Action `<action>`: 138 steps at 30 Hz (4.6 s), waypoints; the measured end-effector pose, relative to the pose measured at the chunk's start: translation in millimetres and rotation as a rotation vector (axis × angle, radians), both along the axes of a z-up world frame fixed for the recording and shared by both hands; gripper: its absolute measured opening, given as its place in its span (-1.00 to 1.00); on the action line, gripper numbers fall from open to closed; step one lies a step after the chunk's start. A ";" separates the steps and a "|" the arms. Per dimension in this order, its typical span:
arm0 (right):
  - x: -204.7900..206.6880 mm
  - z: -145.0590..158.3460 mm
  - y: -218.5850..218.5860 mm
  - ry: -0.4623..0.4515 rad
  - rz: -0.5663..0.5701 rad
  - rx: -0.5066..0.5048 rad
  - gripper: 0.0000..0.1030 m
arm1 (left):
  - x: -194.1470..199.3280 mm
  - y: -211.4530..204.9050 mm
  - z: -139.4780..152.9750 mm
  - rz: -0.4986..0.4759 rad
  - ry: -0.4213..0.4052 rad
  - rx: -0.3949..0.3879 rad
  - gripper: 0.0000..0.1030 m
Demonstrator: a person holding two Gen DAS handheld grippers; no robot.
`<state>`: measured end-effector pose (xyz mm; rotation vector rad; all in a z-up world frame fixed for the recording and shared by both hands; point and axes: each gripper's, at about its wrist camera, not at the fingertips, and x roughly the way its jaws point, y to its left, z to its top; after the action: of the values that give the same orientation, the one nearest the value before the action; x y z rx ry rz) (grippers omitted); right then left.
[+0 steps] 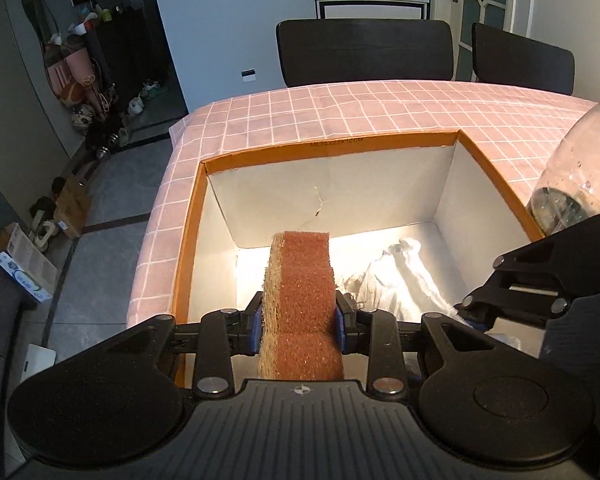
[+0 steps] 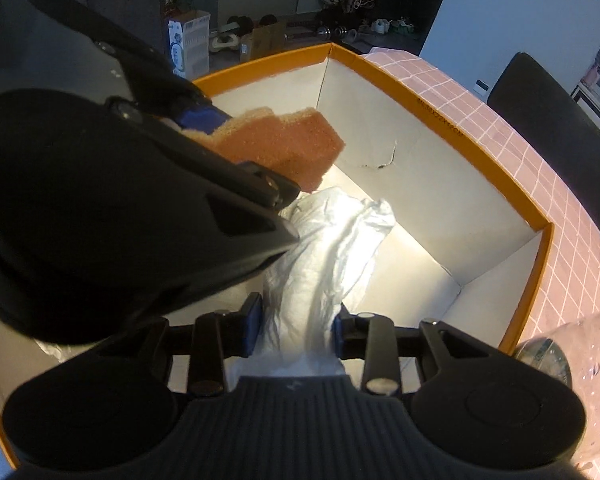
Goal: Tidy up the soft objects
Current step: 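Carry the sponge and cloth into the orange box and release both, then return both tools to the pile and grasp the crocheted strawberry with the left tool, then lift the strawberry with the left tool while the right tool grasps the yellow cloth, then carry the strawberry and yellow cloth over the orange box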
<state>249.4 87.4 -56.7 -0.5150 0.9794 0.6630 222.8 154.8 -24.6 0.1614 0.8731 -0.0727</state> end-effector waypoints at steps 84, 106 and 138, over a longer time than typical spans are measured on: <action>-143.8 -48.5 -334.2 -0.198 -0.593 0.349 0.61 | -113.4 -214.8 -86.7 -0.243 -0.152 -0.161 0.14; -100.6 -66.1 -235.9 -0.140 -0.271 0.386 0.10 | -166.3 -153.6 -38.8 -0.094 -0.168 -0.136 0.12; -182.5 36.5 -241.8 -0.288 -0.206 0.424 -1.00 | -216.6 -107.9 3.5 -0.094 -0.310 -0.212 0.13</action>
<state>66.9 -154.3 -20.2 -0.1266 0.5870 0.5710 6.3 46.9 -21.2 0.0133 0.5433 -0.2218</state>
